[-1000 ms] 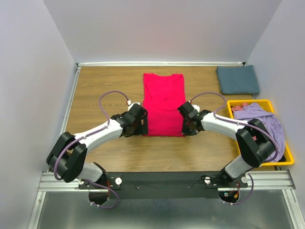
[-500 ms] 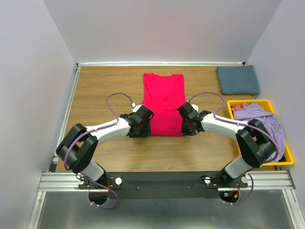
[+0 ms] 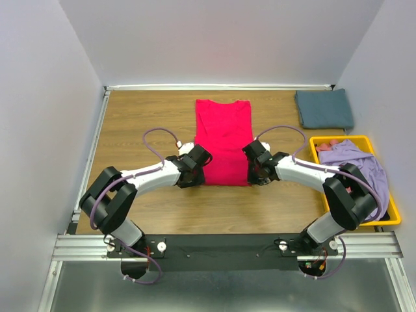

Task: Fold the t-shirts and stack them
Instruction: Fold the tshirt

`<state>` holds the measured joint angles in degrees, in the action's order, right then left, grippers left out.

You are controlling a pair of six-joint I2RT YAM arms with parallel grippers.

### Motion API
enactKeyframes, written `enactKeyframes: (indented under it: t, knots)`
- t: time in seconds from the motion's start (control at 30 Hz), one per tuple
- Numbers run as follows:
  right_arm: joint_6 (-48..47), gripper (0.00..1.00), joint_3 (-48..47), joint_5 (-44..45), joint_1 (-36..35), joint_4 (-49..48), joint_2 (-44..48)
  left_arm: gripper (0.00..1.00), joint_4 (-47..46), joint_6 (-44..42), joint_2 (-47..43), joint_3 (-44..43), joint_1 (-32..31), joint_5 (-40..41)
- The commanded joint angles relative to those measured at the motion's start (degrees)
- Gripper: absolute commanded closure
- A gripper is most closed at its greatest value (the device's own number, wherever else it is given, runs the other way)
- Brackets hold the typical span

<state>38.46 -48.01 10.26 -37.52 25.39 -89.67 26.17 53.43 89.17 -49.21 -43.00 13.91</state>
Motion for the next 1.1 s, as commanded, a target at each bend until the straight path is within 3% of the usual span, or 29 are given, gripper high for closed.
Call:
enactKeyframes:
  t: [0.0, 0.5, 0.77, 0.87, 0.9, 1.07]
  knots:
    - [-1.2, 0.99, 3.4, -1.6, -0.7, 2.1, -2.6, 0.43, -0.2, 3.7, -0.3, -1.0, -0.5, 4.2]
    - [-0.8, 0.99, 3.6, -1.9, -0.7, 2.0, -2.1, 0.46, -0.5, 2.4, 6.6, -0.8, -1.2, 2.6]
    - [-0.3, 0.99, 3.7, -2.3, -0.7, 2.0, -1.9, 0.65, -0.2, 1.6, 7.4, 0.1, -1.4, 1.8]
    - [-0.1, 0.99, 3.7, -2.5, -0.7, 2.0, -1.8, 0.83, 0.5, 1.2, 6.9, 0.2, -1.4, 1.8]
    - [-0.3, 0.99, 3.7, -2.9, -0.8, 2.1, -1.7, 1.00, 0.9, 0.8, 6.7, 0.1, -1.4, 1.7]
    - [-0.4, 0.99, 4.2, -8.7, -1.0, 6.8, 2.6, 1.00, 6.6, -1.5, 2.4, 1.2, -2.4, 0.0]
